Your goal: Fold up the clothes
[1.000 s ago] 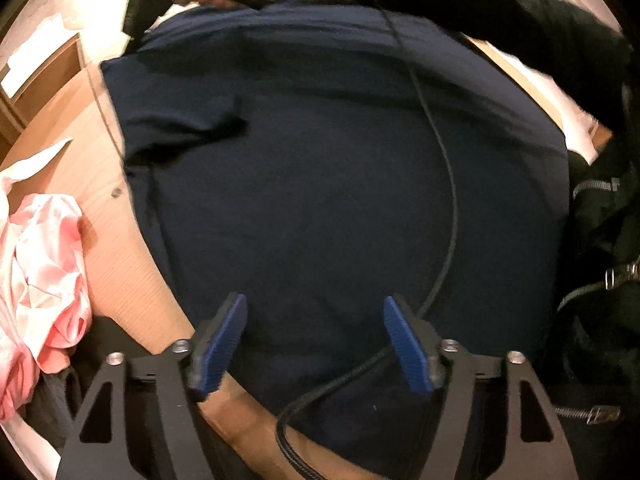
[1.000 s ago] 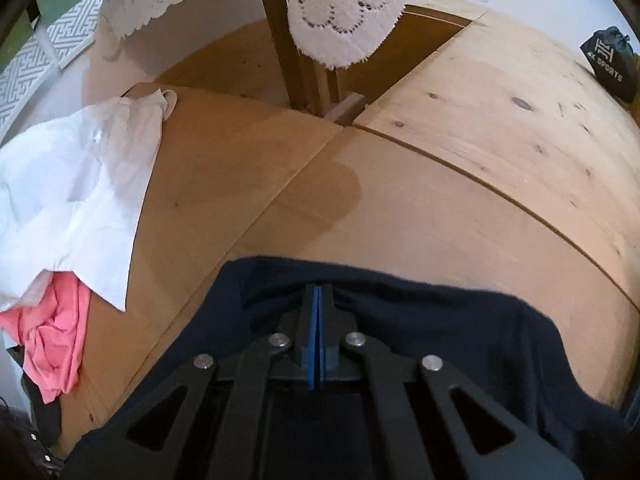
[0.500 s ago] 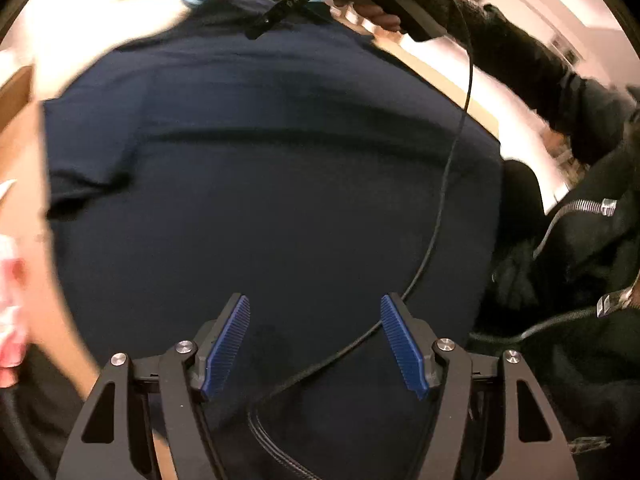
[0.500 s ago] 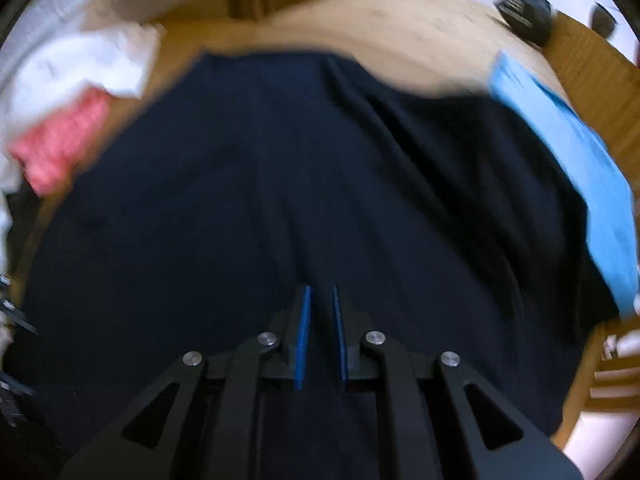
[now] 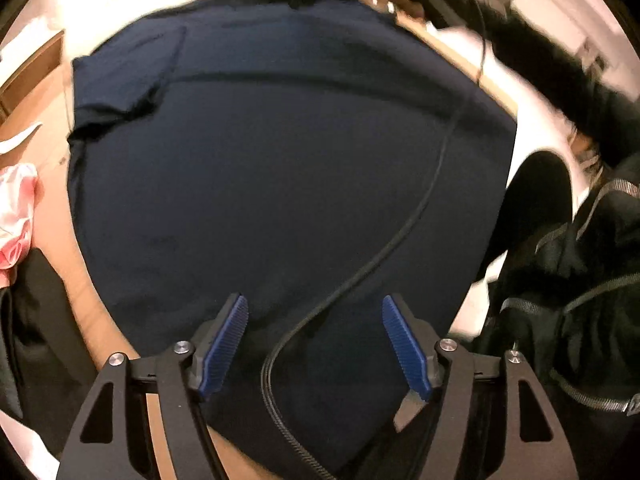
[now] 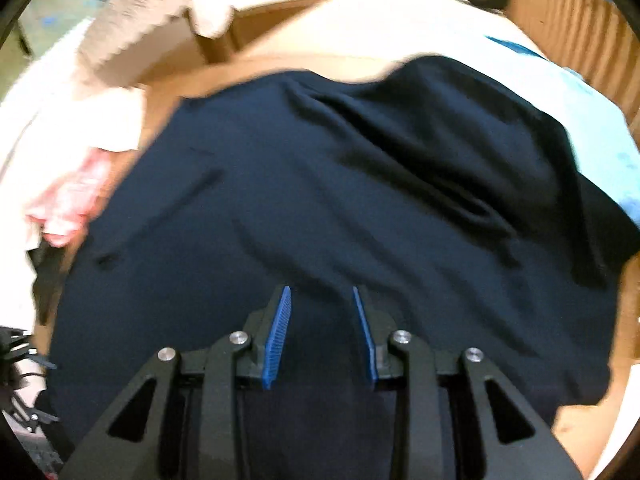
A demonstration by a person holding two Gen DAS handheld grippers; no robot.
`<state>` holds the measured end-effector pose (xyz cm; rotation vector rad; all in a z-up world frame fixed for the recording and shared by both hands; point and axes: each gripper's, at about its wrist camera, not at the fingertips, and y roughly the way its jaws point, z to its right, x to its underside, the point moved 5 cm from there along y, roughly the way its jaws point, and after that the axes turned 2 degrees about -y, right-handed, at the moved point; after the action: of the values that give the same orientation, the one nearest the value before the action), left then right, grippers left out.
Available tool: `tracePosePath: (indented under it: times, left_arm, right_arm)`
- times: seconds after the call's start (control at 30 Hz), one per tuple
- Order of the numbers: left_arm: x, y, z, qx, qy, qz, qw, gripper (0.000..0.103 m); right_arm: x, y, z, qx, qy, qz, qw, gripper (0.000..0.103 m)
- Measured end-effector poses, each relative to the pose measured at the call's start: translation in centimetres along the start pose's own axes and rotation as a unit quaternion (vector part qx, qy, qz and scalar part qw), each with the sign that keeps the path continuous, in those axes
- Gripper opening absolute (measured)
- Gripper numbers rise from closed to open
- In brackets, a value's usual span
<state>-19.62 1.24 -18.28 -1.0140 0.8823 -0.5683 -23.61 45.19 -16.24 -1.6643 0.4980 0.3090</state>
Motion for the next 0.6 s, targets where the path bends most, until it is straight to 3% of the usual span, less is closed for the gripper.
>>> tracePosePath:
  times: [0.07,0.2,0.4,0.47,0.6]
  left_arm:
    - [0.6,-0.2,-1.3,-0.008,-0.012,-0.007,0.9999,0.066]
    - [2.5,-3.1,-2.6,-0.030,-0.066,0.019,0.9972,0.066]
    - [9.1,-7.8,-3.1,-0.065,-0.173,0.056,0.9812,0.067]
    - [11.1,-7.9,-2.6,-0.064,-0.200,0.058,0.9760,0.067]
    - [14.1,-6.5,-2.2,-0.059,-0.213,0.047,0.9742,0.067]
  right_arm:
    - [-0.1,1.6,-2.6,0.000,-0.026,-0.025,0.999,0.032]
    - [-0.6,1.8,-7.5,-0.041,-0.070,-0.024,0.996,0.032]
    - [-0.6,1.3,-17.1,-0.110,-0.119,-0.047,0.986,0.036]
    - [0.5,1.8,-20.0,-0.118,-0.144,-0.055,0.981,0.036]
    - [4.5,0.6,-23.2,-0.130,-0.167,-0.068,0.975,0.036]
